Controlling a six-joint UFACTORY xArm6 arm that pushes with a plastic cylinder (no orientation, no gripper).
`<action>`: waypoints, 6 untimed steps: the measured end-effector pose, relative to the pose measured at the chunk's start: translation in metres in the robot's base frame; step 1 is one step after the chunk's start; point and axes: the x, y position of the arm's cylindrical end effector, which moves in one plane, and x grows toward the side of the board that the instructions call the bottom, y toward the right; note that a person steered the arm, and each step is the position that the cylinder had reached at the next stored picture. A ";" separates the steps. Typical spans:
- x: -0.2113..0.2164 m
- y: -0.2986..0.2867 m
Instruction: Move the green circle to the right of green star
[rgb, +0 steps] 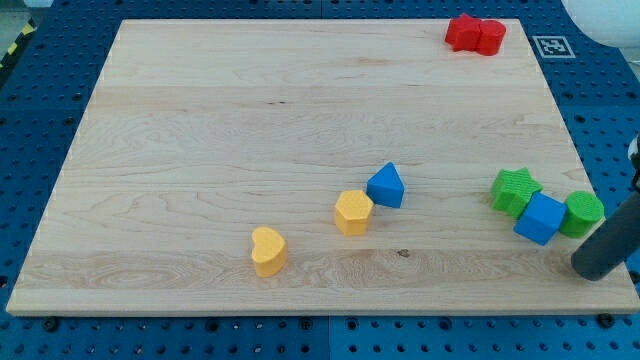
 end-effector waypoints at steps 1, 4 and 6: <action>-0.005 0.000; -0.020 0.020; -0.021 0.035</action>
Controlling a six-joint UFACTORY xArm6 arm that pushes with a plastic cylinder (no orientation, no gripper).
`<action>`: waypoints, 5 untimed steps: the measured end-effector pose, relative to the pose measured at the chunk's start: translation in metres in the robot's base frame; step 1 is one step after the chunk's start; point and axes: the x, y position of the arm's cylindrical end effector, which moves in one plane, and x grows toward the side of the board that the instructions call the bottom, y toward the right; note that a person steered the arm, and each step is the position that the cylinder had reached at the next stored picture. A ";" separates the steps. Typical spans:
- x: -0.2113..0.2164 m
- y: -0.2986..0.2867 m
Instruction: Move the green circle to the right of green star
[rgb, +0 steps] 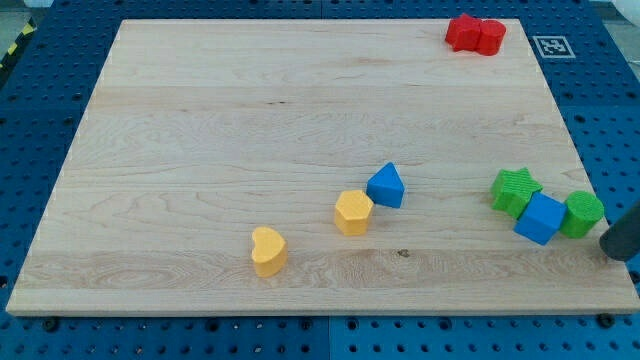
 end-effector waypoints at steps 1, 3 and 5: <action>-0.020 -0.001; -0.039 -0.002; -0.040 -0.022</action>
